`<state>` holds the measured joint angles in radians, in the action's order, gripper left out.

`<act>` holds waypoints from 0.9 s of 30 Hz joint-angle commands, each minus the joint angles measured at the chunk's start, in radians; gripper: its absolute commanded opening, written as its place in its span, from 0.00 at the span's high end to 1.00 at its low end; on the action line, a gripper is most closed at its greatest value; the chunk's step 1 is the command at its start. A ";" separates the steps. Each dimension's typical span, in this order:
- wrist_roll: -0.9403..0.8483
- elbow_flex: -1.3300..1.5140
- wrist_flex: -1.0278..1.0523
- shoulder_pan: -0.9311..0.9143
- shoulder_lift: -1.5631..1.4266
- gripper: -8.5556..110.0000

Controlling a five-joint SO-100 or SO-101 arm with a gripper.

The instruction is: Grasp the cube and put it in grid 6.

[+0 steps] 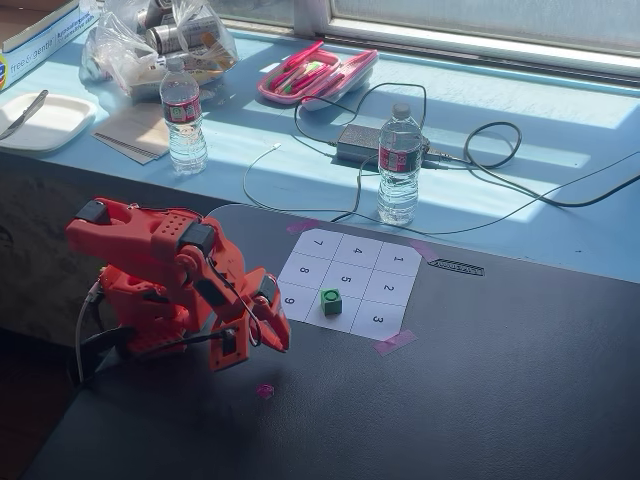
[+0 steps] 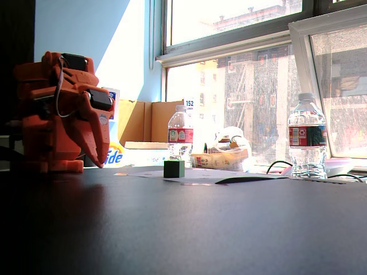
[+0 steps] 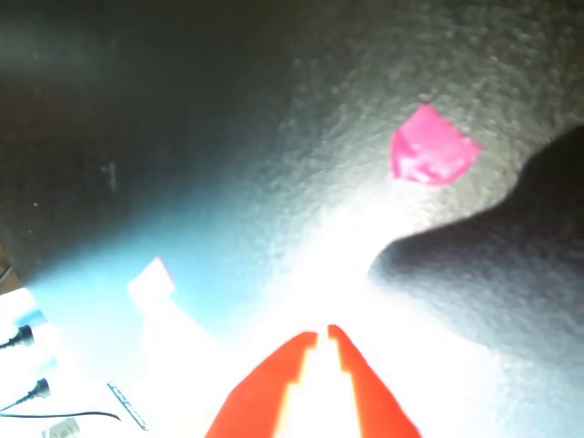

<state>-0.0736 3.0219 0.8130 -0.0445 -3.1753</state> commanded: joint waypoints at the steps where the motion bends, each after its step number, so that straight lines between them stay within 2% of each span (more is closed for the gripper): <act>1: 0.012 0.009 0.021 0.003 -0.051 0.93; 7: 0.021 0.023 0.114 -0.012 -0.114 0.93; 27: 0.011 0.051 0.106 -0.005 -0.126 0.93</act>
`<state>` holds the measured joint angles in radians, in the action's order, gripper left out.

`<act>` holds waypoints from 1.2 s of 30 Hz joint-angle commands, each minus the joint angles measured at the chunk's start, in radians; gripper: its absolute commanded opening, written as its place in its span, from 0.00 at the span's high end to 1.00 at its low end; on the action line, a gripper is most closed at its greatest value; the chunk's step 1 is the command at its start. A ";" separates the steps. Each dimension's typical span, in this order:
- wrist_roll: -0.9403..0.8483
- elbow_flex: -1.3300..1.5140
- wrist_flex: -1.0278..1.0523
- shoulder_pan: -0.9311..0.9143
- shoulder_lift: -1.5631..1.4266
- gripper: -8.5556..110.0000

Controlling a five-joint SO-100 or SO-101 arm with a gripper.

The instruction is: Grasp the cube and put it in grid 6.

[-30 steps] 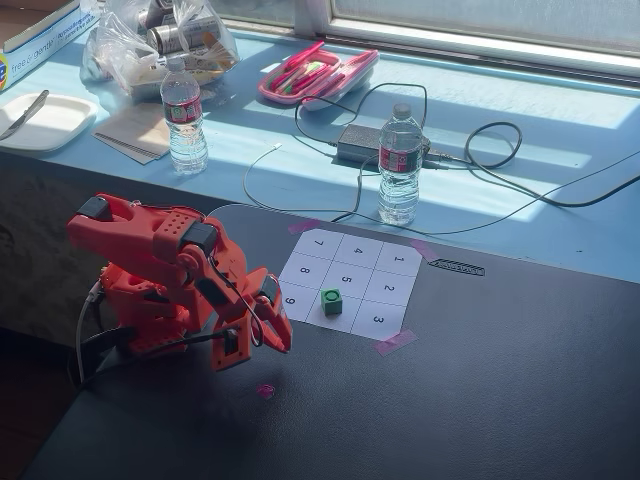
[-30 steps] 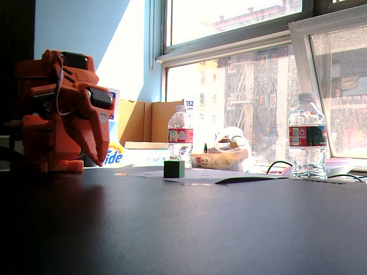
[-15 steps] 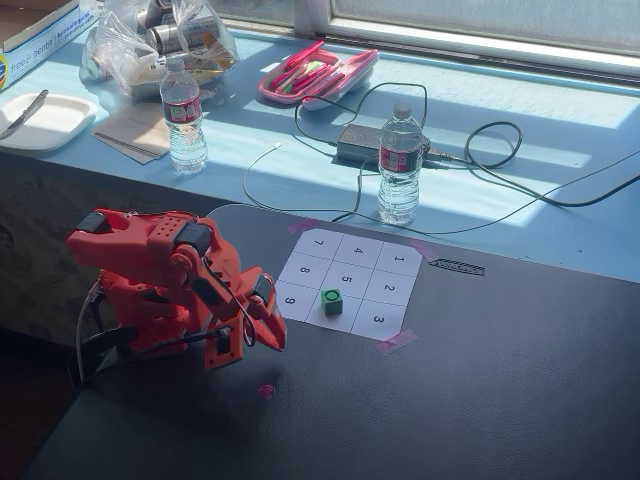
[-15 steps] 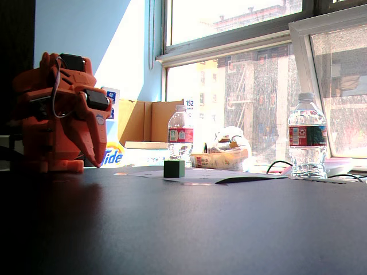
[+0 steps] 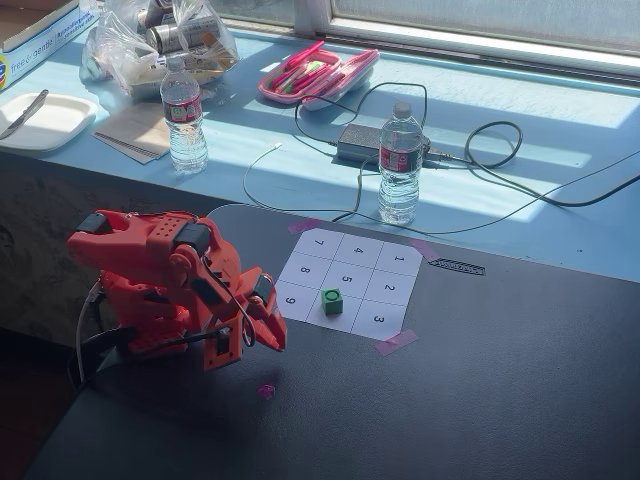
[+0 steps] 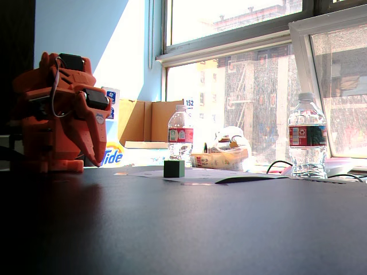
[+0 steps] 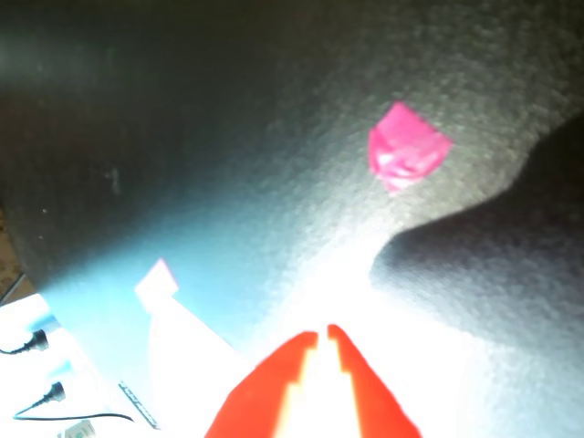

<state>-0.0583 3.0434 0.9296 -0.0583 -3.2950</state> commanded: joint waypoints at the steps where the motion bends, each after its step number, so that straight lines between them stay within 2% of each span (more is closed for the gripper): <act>1: -0.005 0.031 -0.014 0.009 -0.006 0.93; 36: -0.005 0.049 -0.035 0.017 -0.006 0.93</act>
